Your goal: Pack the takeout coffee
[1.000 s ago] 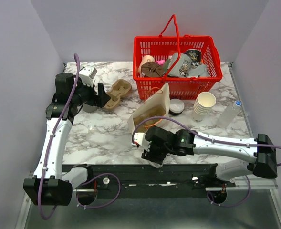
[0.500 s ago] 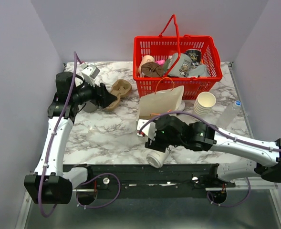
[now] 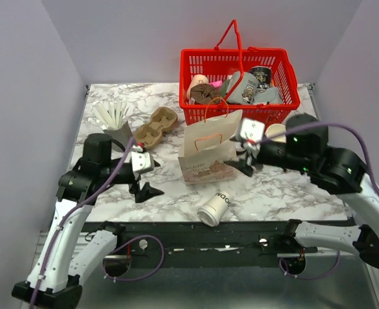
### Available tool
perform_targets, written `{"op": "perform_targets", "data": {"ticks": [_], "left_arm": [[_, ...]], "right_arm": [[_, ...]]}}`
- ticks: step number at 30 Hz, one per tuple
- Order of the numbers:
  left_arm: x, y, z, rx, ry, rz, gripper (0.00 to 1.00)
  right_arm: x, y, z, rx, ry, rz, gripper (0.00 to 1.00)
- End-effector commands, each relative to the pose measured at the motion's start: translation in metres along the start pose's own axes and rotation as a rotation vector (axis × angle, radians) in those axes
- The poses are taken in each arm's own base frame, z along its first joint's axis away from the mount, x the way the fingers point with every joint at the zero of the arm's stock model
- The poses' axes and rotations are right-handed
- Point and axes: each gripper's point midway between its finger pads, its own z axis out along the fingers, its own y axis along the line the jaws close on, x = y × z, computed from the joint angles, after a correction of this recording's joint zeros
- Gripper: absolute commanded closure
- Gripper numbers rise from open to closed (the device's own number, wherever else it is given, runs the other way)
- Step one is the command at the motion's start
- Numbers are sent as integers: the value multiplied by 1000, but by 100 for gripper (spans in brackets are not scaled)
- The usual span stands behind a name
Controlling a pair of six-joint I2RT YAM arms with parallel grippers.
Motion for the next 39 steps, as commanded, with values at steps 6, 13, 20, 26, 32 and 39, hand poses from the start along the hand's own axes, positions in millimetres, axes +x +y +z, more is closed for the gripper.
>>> {"op": "perform_targets", "data": {"ticks": [6, 13, 20, 26, 32, 39], "left_arm": [[8, -11, 24, 19, 147, -125, 3], [24, -2, 11, -49, 235, -85, 2], [31, 0, -4, -82, 304, -20, 2], [26, 2, -8, -109, 294, 2, 2], [25, -2, -9, -80, 299, 30, 1], [21, 1, -4, -95, 246, 72, 1]], "right_arm": [[120, 100, -31, -504, 34, -527, 18], [212, 131, 24, -725, 115, -700, 0], [246, 129, 65, -730, 190, -684, 0], [259, 135, 91, -755, 229, -594, 0], [296, 147, 87, -870, 325, -596, 2], [294, 149, 97, -865, 337, -531, 28]]}}
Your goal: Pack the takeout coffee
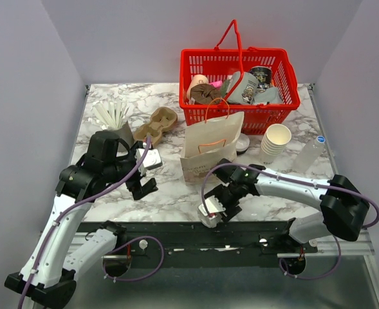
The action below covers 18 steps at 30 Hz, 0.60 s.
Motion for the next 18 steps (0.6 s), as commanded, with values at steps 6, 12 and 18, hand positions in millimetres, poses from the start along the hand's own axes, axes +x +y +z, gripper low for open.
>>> {"op": "perform_targets", "data": {"ticks": [6, 12, 18], "left_arm": [[-45, -9, -12, 3, -222, 175, 1], [-118, -20, -32, 36, -463, 385, 1], [-162, -28, -38, 74, -510, 522, 1]], "right_arm": [[-76, -48, -77, 201, -187, 109, 37], [-110, -54, -142, 280, -288, 210, 37], [-120, -66, -197, 330, -349, 271, 38]]}}
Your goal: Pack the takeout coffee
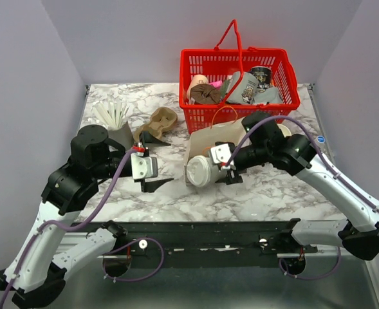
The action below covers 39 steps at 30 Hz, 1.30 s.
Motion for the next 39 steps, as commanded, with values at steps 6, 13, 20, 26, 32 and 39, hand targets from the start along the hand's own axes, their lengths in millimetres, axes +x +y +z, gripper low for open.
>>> {"op": "perform_targets", "data": {"ticks": [6, 13, 20, 26, 32, 39], "left_arm": [[-48, 4, 40, 101, -53, 233, 1], [-41, -5, 58, 136, -38, 218, 1], [-34, -24, 66, 201, -34, 201, 1], [-26, -34, 68, 243, -8, 183, 1], [-23, -33, 71, 234, 2, 183, 2], [-17, -30, 75, 217, 19, 171, 2]], "right_arm": [[-22, 7, -24, -90, -60, 185, 39], [-25, 8, -28, -71, -76, 181, 39], [-26, 7, -28, -63, -82, 193, 39], [-29, 5, -28, -57, -91, 203, 39], [-32, 2, -28, -47, -99, 212, 39], [-35, 2, -30, -48, -111, 201, 39]]}}
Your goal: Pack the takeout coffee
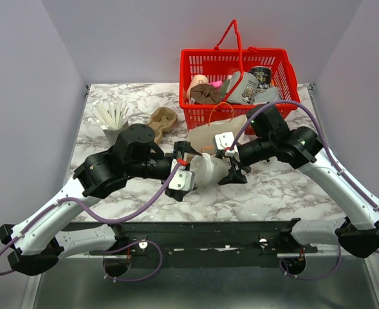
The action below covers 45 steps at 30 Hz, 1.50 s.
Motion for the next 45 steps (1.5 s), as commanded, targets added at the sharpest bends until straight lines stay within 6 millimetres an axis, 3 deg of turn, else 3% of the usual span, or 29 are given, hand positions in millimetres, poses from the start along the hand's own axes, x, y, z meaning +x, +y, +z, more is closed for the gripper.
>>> {"op": "perform_targets", "data": {"ticks": [1, 23, 31, 39, 45], "left_arm": [[7, 1, 5, -13, 23, -13, 2], [16, 12, 13, -54, 46, -25, 3], [19, 14, 12, -76, 55, -9, 11], [28, 20, 14, -113, 80, 0, 11], [30, 19, 11, -114, 95, 3, 19]], "right_arm": [[-14, 2, -5, -1, -51, -19, 39], [-17, 3, -6, -1, -65, -32, 39], [-18, 0, -4, 0, -69, -18, 39], [-24, -4, -2, -7, -82, -10, 39], [-23, -5, -1, -8, -79, -10, 37]]}}
